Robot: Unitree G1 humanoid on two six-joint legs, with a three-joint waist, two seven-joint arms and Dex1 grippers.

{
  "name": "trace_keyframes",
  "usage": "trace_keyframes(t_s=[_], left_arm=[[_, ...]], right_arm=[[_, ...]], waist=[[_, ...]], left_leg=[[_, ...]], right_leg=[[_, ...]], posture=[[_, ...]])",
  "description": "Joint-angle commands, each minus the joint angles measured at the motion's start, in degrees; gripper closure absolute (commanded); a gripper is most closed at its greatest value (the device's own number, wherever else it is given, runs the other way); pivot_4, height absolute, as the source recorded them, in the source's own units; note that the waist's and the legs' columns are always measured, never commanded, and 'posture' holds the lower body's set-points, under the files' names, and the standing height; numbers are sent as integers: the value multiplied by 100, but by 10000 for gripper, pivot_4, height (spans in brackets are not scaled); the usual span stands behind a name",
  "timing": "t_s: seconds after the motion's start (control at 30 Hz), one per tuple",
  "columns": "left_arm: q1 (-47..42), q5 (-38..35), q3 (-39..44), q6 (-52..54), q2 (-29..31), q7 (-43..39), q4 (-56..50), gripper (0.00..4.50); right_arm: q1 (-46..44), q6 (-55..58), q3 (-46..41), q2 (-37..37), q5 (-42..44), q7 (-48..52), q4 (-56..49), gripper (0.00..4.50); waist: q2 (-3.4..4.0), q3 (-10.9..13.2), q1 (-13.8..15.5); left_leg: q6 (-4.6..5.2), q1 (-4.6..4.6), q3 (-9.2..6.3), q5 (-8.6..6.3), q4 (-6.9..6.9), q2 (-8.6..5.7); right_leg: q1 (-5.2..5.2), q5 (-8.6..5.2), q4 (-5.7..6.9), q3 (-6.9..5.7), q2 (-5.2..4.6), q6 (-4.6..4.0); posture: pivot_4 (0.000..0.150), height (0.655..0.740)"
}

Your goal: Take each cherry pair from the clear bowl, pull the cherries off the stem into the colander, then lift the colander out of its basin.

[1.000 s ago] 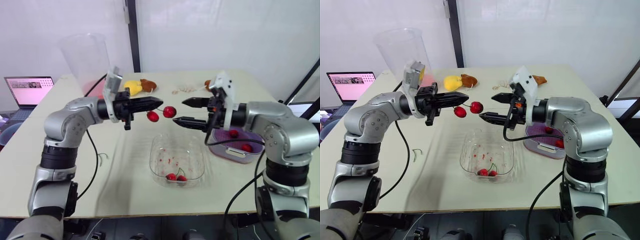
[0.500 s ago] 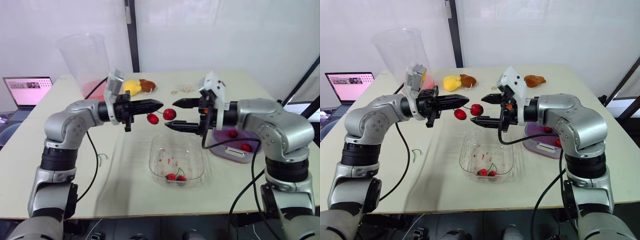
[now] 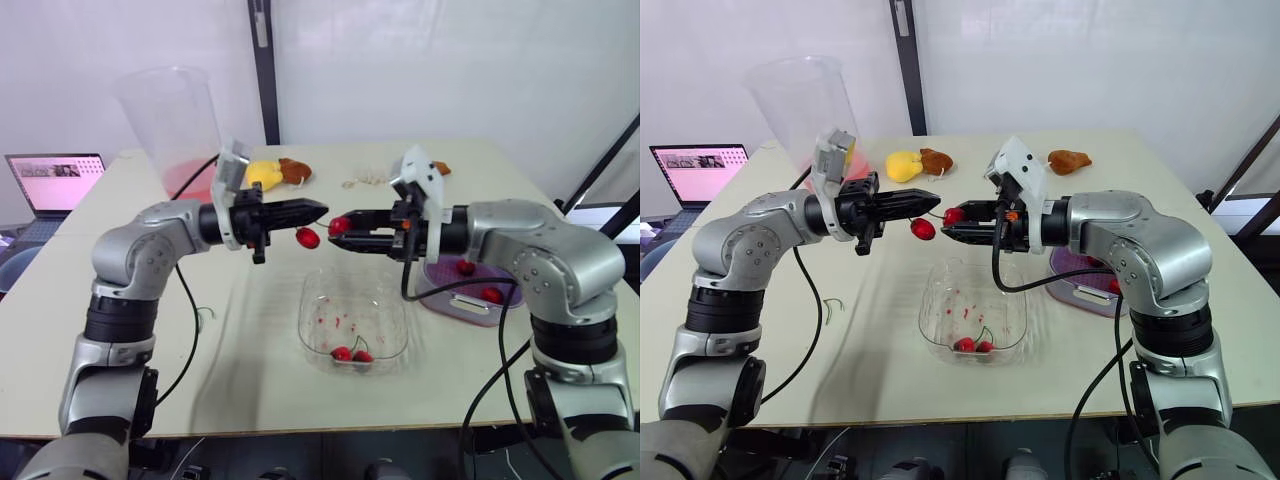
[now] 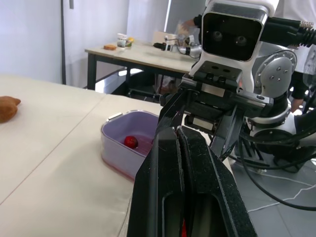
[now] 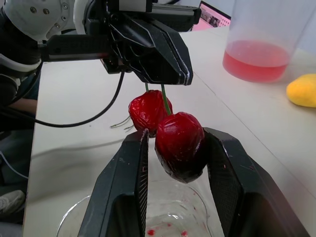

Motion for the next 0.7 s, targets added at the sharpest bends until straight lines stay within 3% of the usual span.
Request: trace_keyframes(t_s=[0.03,0.27,0.33,0.7], left_arm=[[-52,-106,140,-31,35,26,-163,45000],[-33,-91,147,-47,41,72,-179,45000],[-37,-95,144,-43,39,79,-180,45000],[-73,-131,136,-46,34,95,-150,45000]], right_arm=[[-84,-55,-105,-94,180,-65,-115,27984],[-57,-40,-57,-199,323,-101,-91,27984],[-60,-92,-48,-202,310,-125,-70,35301],[-6,-160,7,-277,327,-202,-29,35301]], waist=[[0,0,0],[0,0,-2],[0,0,-2],[0,0,0]], left_leg=[[0,0,0,0,0,0],[0,0,0,0,0,0],[0,0,0,0,0,0],[0,0,0,0,0,0]], right_leg=[[0,0,0,0,0,0],[0,0,0,0,0,0],[0,0,0,0,0,0],[0,0,0,0,0,0]], posture=[[1500,7400],[1500,7400],[1500,7400],[1500,7400]])
